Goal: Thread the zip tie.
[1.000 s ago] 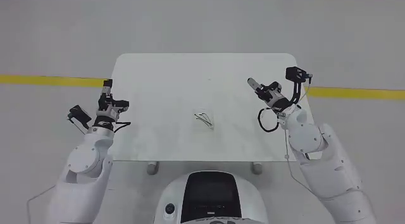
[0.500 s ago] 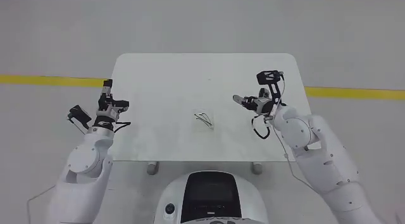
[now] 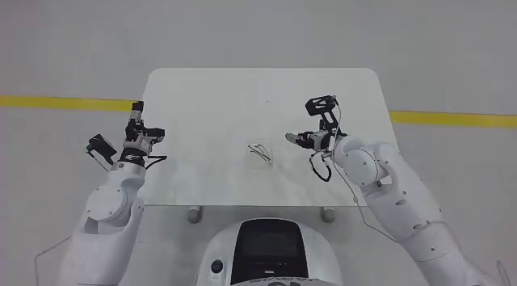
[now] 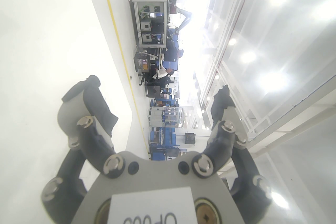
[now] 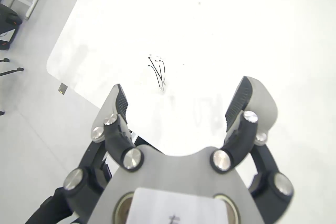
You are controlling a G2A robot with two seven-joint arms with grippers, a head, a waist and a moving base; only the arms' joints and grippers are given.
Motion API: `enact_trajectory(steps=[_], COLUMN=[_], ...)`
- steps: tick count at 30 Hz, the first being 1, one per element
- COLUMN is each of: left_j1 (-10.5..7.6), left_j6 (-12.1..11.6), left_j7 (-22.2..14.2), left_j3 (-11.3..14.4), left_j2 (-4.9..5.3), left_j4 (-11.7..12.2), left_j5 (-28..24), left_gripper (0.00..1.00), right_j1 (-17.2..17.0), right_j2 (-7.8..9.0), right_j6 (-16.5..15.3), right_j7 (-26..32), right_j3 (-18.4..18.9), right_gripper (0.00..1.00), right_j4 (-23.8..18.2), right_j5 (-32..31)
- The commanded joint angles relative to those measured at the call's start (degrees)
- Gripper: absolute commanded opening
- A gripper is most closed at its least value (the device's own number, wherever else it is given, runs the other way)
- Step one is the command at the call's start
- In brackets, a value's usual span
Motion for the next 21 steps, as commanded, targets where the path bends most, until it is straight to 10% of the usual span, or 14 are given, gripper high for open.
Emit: enact_trajectory(steps=[1, 14, 21], left_j1=[0.0, 0.0, 0.0], left_j6=[0.0, 0.0, 0.0], left_j7=[0.0, 0.0, 0.0], left_j3=[0.0, 0.0, 0.0], left_j2=[0.0, 0.0, 0.0], left_j4=[0.0, 0.0, 0.0], left_j5=[0.0, 0.0, 0.0], left_gripper=[1.0, 1.0, 1.0], right_j1=[-0.1, 10.7, 11.3], right_j2=[0.05, -2.47, -2.68], right_j6=[-0.9, -2.6, -2.5], right_j7=[-0.4, 13.2, 13.2], right_j3=[-0.2, -11.9, -12.3], right_gripper=[1.0, 1.0, 1.0], right_j4=[0.1, 8.6, 9.3], right_j5=[-1.2, -5.6, -5.4])
